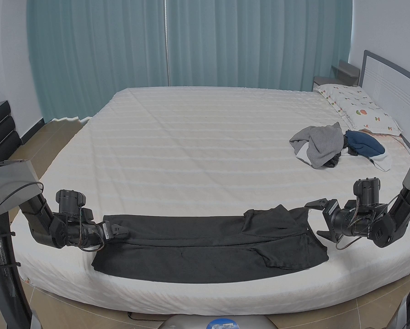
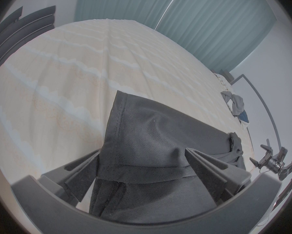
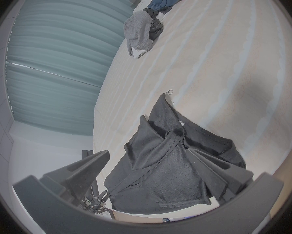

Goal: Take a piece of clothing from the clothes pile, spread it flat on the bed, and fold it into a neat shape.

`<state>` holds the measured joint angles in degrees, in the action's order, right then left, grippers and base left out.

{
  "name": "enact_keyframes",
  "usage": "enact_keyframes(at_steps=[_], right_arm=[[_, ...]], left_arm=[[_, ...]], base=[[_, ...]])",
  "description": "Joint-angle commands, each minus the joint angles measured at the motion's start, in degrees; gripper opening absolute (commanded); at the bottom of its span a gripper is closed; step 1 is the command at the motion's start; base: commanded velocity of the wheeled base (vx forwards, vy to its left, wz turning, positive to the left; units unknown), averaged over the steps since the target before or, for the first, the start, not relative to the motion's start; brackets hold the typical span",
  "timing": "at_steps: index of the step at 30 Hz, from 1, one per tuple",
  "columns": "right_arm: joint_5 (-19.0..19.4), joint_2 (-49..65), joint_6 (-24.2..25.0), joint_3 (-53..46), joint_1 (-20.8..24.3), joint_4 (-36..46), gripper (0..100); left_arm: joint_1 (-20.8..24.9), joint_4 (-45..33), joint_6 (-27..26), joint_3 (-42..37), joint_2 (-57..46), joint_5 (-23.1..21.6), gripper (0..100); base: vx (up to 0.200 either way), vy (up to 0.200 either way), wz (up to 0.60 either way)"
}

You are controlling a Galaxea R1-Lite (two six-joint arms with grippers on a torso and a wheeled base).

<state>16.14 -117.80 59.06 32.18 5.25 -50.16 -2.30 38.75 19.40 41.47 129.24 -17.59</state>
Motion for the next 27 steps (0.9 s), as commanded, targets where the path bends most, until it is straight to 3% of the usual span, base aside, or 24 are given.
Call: enact_keyframes(at_steps=[1,27], right_arm=[[0.0,-0.1,0.0,0.0,0.0,0.0,100],[0.1,-0.2,0.0,-0.5,0.0,0.0,100]], left_arm=[[-0.3,0.8,0.0,-0.1,1.2,0.2,100],[-0.9,2.2,-1.6,-1.0,2.5,0.5,100]], base=[[0.000,0.000,0.00],[0.000,0.000,0.00]])
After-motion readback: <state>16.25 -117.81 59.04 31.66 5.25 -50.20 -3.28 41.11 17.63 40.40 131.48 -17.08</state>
